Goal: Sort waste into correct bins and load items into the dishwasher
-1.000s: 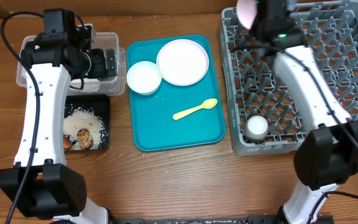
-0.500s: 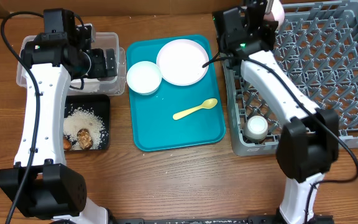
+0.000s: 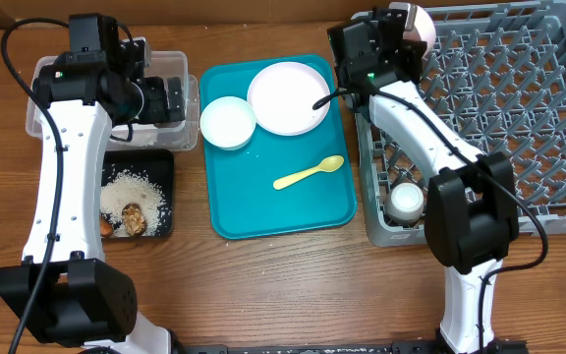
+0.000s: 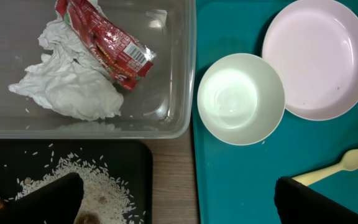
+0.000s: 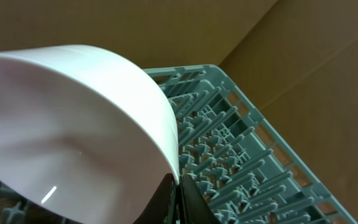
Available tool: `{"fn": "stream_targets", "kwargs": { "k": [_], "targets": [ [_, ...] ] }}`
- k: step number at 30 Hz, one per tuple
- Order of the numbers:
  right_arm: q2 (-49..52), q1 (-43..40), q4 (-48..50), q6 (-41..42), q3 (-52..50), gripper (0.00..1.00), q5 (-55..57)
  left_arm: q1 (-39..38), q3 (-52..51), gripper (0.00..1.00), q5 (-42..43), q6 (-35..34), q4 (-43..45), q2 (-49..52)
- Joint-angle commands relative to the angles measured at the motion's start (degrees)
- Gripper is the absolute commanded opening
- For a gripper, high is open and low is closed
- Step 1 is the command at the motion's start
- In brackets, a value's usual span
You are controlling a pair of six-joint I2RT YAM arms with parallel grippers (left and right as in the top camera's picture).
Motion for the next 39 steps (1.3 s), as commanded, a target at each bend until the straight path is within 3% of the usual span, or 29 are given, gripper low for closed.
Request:
{"fn": "stream_targets", "kwargs": {
  "k": [1,12,22,26,27,28,30,31,39],
  "targets": [
    [2.3,0.0,3.4,-1.6,0.6,0.04,1.2,-0.1,1.4,1.0,-0.4,-0.4,0.0,-0.7],
    [5.2,-0.6,7.7,-5.4,0.6,0.04,1.6,-0.1,1.4,1.0,-0.4,-0.4,0.0,-0.7],
    [5.2,2.9,3.1,-5.4,0.6,0.09,1.6,-0.1,1.4,1.0,-0.4,-0.4,0.0,-0.7],
    [5.1,4.7,2.2,-5.4,0.6,0.2,1.6,-0.1,1.4,1.0,-0.4,-0.4,0.0,-0.7],
    [5.1,4.9,1.8,-5.4,0.6,0.31,1.6,-0.1,1.4,1.0,-0.4,-0.4,0.0,-0.7],
    [5.1,5.3,1.2,-5.4,0.6,0.5,1.6,-0.1,1.4,1.0,-0.4,-0.4,0.0,-0.7],
    [5.0,5.9,0.5,-5.4,0.6,0.68,1.6,-0.1,1.4,1.0,-0.4,-0.4,0.0,-0.7],
    [4.9,6.1,-0.1,-5.4,0.6,0.73,1.6,-0.1,1.4,1.0,-0.4,-0.4,0.0,-0.7],
    [-2.3,7.6,-4.2,-5.2,0.7,0.8,-3.5,-0.1,1.4,1.0,-0.4,-0.4,0.0,-0.7]
  ]
}}
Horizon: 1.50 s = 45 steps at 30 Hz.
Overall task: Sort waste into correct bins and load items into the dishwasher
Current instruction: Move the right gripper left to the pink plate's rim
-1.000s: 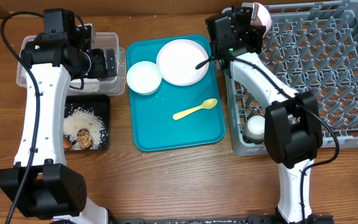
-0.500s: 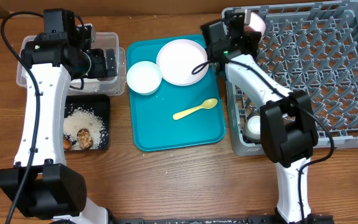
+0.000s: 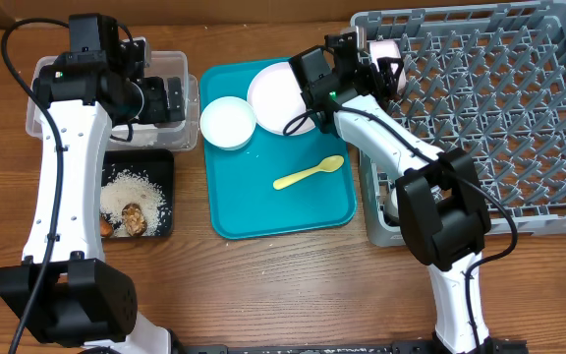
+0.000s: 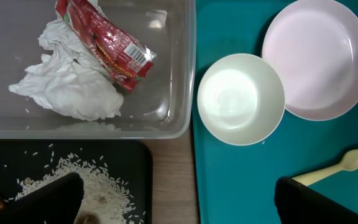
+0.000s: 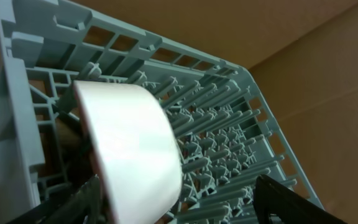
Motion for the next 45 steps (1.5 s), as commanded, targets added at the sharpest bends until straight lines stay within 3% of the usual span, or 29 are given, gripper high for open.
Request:
{"fn": "stream_targets", "kwargs": {
  "k": [1,4,8,12,20,29,37,45],
  "targets": [
    [-7.9,1.0,-1.7,0.7,0.7,0.8,-5.8,-0.1,1.4,1.0,-0.4,-0.4,0.0,-0.7],
    [-12.7,1.7,-6.7,4.4,0.9,0.8,-20.3,-0.1,1.4,1.0,-0.4,-0.4,0.0,-0.7],
    [-17.4,1.7,-13.0,12.7,1.0,0.8,-47.6,-0.1,1.4,1.0,-0.4,-0.4,0.0,-0.7],
    [-15.8,1.6,-15.6,26.4,0.5,0.69,-64.3,-0.1,1.4,1.0,-0.4,-0.4,0.0,-0.7],
    [-5.9,1.6,-17.6,40.7,0.4,0.56,-67.5,-0.1,1.4,1.0,-0.4,-0.4,0.0,-0.7],
    [2.3,1.3,-14.3,44.5,0.4,0.53,-66.5,-0.1,1.4,1.0,-0.4,-0.4,0.0,-0.7],
    [3.7,0.0,-10.8,44.4,0.4,0.52,-66.5,-0.1,1.4,1.0,-0.4,-0.4,0.0,-0.7],
    [3.7,-2.4,-9.1,44.2,0.4,0.24,-63.9,-0.1,1.4,1.0,-0.4,-0.4,0.0,-0.7]
  ]
}}
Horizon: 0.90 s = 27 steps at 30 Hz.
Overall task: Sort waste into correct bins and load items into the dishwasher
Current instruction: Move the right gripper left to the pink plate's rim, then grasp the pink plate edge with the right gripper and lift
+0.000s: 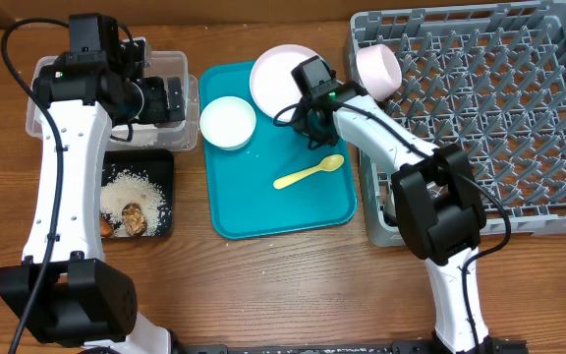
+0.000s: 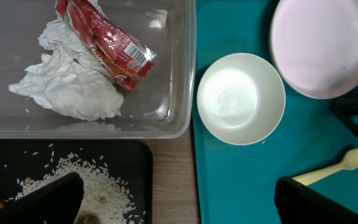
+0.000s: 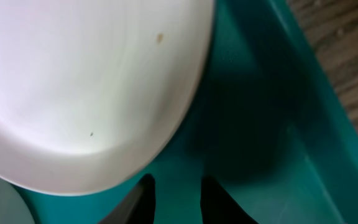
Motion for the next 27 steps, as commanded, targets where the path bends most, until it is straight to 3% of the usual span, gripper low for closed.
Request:
{"fn": "stream_targets", "kwargs": {
  "k": [1,9,21,27],
  "targets": [
    [1.1,-1.8,1.1,-0.1,0.0,0.23,1.9,-0.1,1.4,1.0,-0.4,-0.4,0.0,-0.7],
    [1.3,-2.1,2.3,-1.9,0.0,0.19,2.7,-0.1,1.4,1.0,-0.4,-0.4,0.0,-0.7],
    [-2.8,-2.1,6.4,-2.7,0.2,0.45,-1.8,-0.1,1.4,1.0,-0.4,-0.4,0.0,-0.7],
    [0.6,-2.0,8.3,1.1,0.0,0.46,1.2,-0.1,1.4,1.0,-0.4,-0.4,0.0,-0.7]
  ]
}}
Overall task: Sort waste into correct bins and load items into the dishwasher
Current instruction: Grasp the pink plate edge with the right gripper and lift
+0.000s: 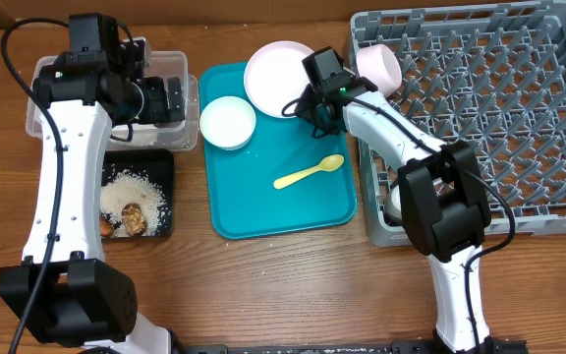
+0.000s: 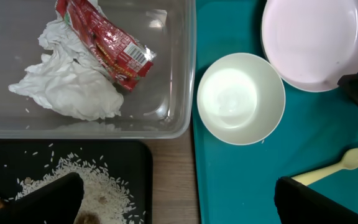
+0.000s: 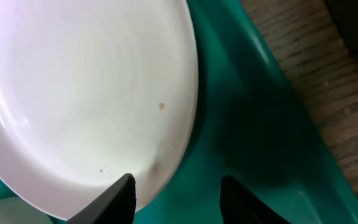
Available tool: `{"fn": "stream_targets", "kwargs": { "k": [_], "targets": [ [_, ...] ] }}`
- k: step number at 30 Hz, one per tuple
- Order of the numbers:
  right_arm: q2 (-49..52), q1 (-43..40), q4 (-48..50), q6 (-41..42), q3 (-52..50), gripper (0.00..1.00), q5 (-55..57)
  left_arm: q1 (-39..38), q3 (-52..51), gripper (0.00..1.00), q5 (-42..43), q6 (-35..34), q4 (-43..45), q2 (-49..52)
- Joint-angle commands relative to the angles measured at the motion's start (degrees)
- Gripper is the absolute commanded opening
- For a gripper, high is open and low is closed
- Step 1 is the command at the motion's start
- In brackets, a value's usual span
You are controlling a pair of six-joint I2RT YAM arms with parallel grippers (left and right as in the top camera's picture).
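A pink plate (image 1: 279, 67) lies at the far end of the teal tray (image 1: 263, 211), overhanging its far rim. My right gripper (image 1: 312, 100) is open at the plate's near right rim. In the right wrist view one of its fingers (image 3: 120, 196) is over the plate (image 3: 86, 93) and the other over the tray (image 3: 260, 124). A white bowl (image 1: 227, 122) and a yellow spoon (image 1: 310, 172) also lie on the tray. A pink bowl (image 1: 379, 67) lies on its side in the grey dish rack (image 1: 519, 118). My left gripper (image 1: 160, 98) hangs open over the clear bin (image 1: 42, 123).
The clear bin (image 2: 188, 81) holds a red wrapper (image 2: 104, 50) and crumpled tissue (image 2: 73, 93). A black tray (image 1: 160, 162) with rice and food scraps sits in front of it. A white cup (image 1: 404, 203) stands in the rack's near left corner, partly behind my right arm.
My right gripper's jaws stand wider apart and it sits a little farther back. The pink plate has shifted slightly toward the tray's far left. The left arm has not moved.
My right gripper first held the pink bowl over the rack's far left corner. Then the bowl lay in the rack and the gripper was open beside it. Later the gripper was at the plate's near rim, jaws narrow, the plate shifted back. Now it is open there.
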Motion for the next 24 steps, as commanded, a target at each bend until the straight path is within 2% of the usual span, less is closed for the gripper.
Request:
{"fn": "stream_targets", "kwargs": {
  "k": [1,5,6,13,19,24],
  "targets": [
    [1.0,0.3,1.4,2.9,0.0,0.46,1.8,-0.1,1.4,1.0,-0.4,-0.4,0.0,-0.7],
    [2.7,0.3,1.8,3.9,0.0,0.4,1.8,-0.1,1.4,1.0,-0.4,-0.4,0.0,-0.7],
    [2.8,0.3,1.8,3.9,0.0,0.35,2.5,-0.1,1.4,1.0,-0.4,-0.4,0.0,-0.7],
    [2.9,0.3,2.9,3.9,0.0,0.21,3.1,-0.1,1.4,1.0,-0.4,-0.4,0.0,-0.7],
    [2.9,0.3,1.9,3.4,0.0,0.04,3.5,-0.1,1.4,1.0,-0.4,-0.4,0.0,-0.7],
    [2.8,0.1,1.3,1.1,0.3,0.04,3.3,-0.1,1.4,1.0,-0.4,-0.4,0.0,-0.7]
  ]
}}
